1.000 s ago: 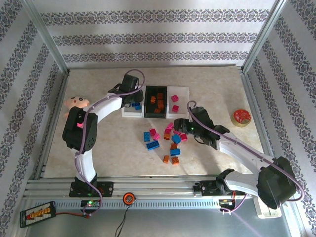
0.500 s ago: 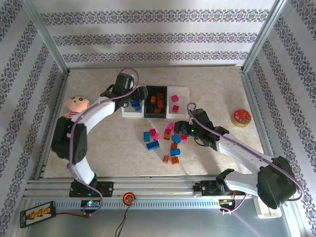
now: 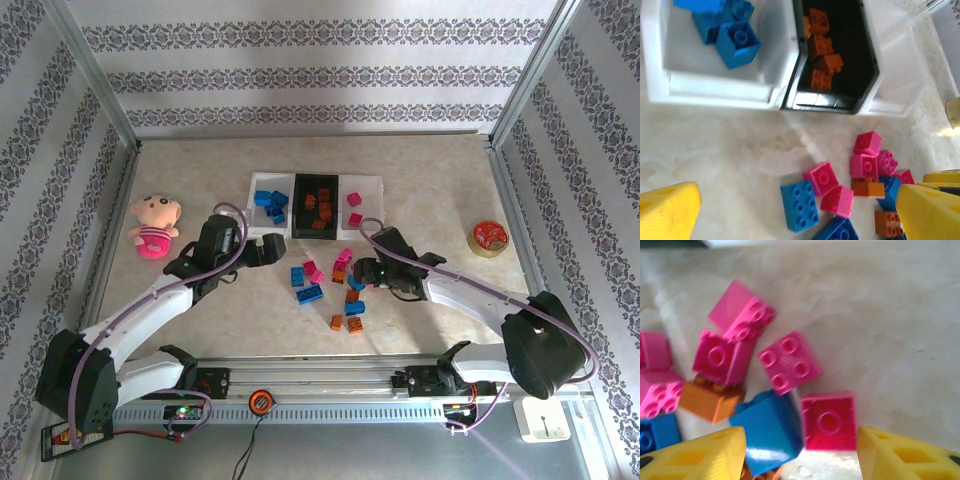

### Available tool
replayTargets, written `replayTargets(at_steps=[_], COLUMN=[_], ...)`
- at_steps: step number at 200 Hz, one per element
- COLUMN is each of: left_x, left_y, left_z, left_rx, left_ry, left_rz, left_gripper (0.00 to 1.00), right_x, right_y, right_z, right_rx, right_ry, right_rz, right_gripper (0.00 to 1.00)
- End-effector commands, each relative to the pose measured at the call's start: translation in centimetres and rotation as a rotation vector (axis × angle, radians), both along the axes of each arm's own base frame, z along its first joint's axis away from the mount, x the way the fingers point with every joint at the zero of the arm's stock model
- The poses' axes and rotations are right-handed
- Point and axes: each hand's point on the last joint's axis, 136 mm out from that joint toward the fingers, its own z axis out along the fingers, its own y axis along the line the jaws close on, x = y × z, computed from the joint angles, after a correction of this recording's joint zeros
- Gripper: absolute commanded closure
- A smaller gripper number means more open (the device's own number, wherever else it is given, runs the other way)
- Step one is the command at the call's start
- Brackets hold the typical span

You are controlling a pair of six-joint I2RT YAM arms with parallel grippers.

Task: Sort the legos into containers by color
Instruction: Pick up the lego from the center of the table.

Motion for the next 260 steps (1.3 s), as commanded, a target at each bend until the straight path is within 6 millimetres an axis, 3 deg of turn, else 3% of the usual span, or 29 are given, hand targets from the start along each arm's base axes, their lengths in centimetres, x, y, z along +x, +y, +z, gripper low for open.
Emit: replayTargets(at_steps=[1,39,89,141,194,231,260], left_x=[-1.8,-3.1,-3.0,-2.9,-3.1,-3.2,-3.3], left_y=[0.4,1.5,1.7,2.0,2.2,2.2,2.3], left_z=[-0.7,-1.9,-2.9,-2.9,-2.9,-3.1,-3.3], left_rx=[-0.011,0.005,0.024,0.038,0.046,0.046,0.05], left_ry=[0.036,0.048,0.075,0.077,0.076,0.079,0.086], left_rz=[0.005,0.036,0.045,0.056,0.057,0.059,0.063], left_gripper=[0.0,0.0,0.0,0.0,0.0,0.0,0.0], right_x=[-0.7,-2.0,-3.2,-1.8,0.0,-0.1,-0.2], right_y=[0.9,1.0,2.0,2.3,2.9,2.9,2.9], right_z=[0.7,0.3,-0.7,-1.9,-1.9,-3.5,-3.9], right_rx=[-0.05,-0.06,-0.06,-0.096,-0.142,-0.175,-0.181], right_ry=[-0.004,0.051,0.161,0.175,0.147,0.182,0.179], right_rz=[0.088,0.108,0.15,0.143,0.157,0.162,0.165], right_gripper=[0.4,0.38,0.38,0.39,0.41,0.44,0.53])
